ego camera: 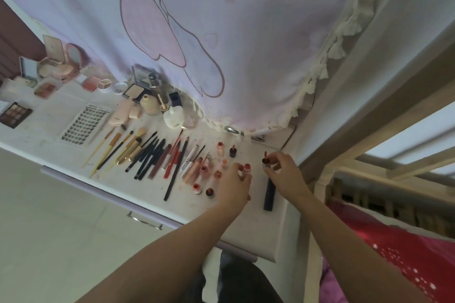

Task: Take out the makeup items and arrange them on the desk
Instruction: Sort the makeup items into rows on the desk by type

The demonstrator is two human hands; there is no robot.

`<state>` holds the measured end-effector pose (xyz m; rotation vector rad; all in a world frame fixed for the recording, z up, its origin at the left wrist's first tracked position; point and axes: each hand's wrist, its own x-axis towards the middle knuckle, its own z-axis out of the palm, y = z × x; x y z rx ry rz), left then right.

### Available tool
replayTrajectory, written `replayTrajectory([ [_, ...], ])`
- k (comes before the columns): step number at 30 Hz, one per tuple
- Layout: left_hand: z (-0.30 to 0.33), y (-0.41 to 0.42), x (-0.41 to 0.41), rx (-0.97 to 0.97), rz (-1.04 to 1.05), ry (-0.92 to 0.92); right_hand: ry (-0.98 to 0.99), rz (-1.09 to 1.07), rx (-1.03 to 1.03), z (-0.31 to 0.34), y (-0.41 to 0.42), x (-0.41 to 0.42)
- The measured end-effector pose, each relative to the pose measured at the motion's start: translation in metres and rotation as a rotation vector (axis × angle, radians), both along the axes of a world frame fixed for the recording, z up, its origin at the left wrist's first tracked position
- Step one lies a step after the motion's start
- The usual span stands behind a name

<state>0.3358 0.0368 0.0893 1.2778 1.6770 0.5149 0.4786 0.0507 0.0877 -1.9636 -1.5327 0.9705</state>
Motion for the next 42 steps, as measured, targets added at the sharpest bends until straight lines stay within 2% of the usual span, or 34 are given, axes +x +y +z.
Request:
replayTrajectory([
  [6, -0.020, 0.022, 0.012, -0.005, 0.094, -0.005, -0.083, 0.040, 0.050, -0.032, 0.021, -0.008],
  [13, -0.028, 0.034, 0.016, 0.000, 0.066, 0.022, -0.212, 0.104, 0.106, -0.043, 0.030, -0.015],
  [18, -0.024, 0.029, 0.015, -0.004, 0.071, 0.001, -0.153, 0.090, 0.002, -0.033, 0.029, -0.009],
  [21, -0.022, 0.020, 0.010, -0.052, 0.054, 0.046, -0.227, 0.073, -0.054, -0.020, 0.020, 0.012],
  [24, -0.018, 0.001, 0.006, -0.106, -0.098, 0.143, -0.329, 0.055, -0.247, -0.005, 0.006, 0.024],
  [26, -0.015, -0.008, 0.008, -0.091, -0.310, 0.247, -0.390, 0.106, -0.387, -0.003, -0.002, 0.015],
  [28, -0.011, -0.013, 0.016, -0.011, -0.559, 0.361, -0.398, 0.112, -0.402, -0.004, -0.008, 0.000],
  [30, -0.009, -0.013, 0.019, -0.003, -0.603, 0.379, -0.339, 0.052, -0.392, -0.003, -0.012, -0.012],
  [33, -0.006, -0.013, 0.009, -0.034, -0.581, 0.305, -0.118, -0.063, -0.416, 0.006, -0.018, -0.021],
  [37, 0.009, -0.009, -0.012, -0.055, -0.618, 0.132, 0.152, -0.122, -0.429, 0.033, -0.025, -0.018],
  [39, 0.025, -0.006, -0.021, -0.028, -0.681, 0.105, 0.261, -0.087, -0.474, 0.051, -0.027, -0.018],
  [42, 0.052, -0.004, -0.034, 0.021, -0.780, 0.072, 0.274, 0.034, -0.449, 0.076, -0.027, -0.025],
])
